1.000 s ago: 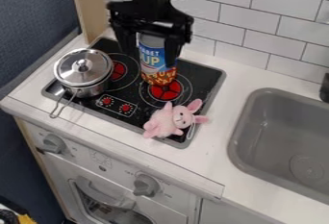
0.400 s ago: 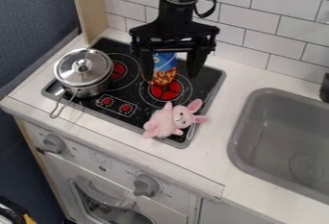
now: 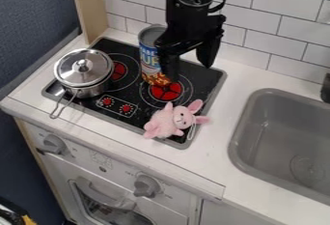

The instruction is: Put the tin on the left burner of the stove

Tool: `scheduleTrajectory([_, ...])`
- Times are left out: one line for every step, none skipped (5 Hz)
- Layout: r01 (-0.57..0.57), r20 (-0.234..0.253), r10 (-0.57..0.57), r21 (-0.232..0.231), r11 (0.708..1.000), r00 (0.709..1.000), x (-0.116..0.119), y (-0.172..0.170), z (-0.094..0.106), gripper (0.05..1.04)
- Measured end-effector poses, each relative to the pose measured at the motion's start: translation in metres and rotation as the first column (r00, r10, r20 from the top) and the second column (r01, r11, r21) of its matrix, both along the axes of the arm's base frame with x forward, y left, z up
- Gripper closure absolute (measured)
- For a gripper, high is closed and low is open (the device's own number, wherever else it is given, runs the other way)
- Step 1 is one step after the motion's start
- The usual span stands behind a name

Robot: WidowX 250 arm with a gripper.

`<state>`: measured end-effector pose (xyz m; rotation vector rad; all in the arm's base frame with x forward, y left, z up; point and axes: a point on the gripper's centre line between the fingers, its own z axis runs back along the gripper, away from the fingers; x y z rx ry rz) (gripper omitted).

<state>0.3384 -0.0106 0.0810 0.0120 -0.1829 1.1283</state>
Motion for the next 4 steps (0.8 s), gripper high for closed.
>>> scheduleTrajectory([-0.08,0.091,0.083,-0.037,0.996,0.992,0.017,-0.002,-0.009,0.084])
scheduleTrajectory([-0.146,0.083,0.156,-0.117,0.982,0.984,0.029,-0.001,-0.023,0.083])
scheduleTrajectory([-0.18,0.107,0.195,-0.138,0.974,0.975,0.041,-0.001,-0.028,0.084])
scheduleTrajectory([-0.23,0.095,0.244,-0.134,0.964,0.965,0.055,0.008,-0.038,0.083])
